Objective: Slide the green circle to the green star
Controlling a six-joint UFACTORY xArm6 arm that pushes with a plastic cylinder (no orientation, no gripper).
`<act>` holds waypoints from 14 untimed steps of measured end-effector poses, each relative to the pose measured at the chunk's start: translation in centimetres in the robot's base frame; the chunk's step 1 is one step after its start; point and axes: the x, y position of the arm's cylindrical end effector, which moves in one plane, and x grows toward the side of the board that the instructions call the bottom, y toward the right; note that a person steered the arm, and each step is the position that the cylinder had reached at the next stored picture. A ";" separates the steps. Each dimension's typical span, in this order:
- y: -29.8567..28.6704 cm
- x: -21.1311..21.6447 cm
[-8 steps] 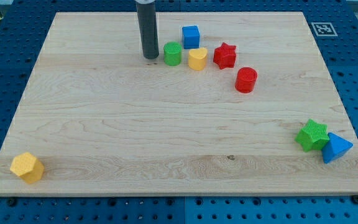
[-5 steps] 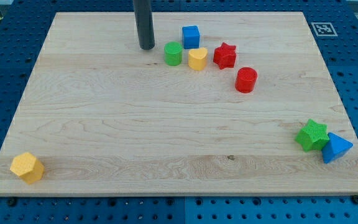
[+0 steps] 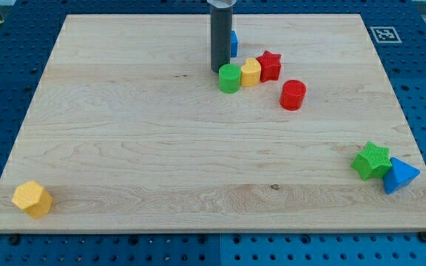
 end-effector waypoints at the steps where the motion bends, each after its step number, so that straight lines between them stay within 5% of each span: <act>1: 1.1 0.7; 5: 1.6 4.9; 10: 1.6 15.7; 14: 3.6 14.4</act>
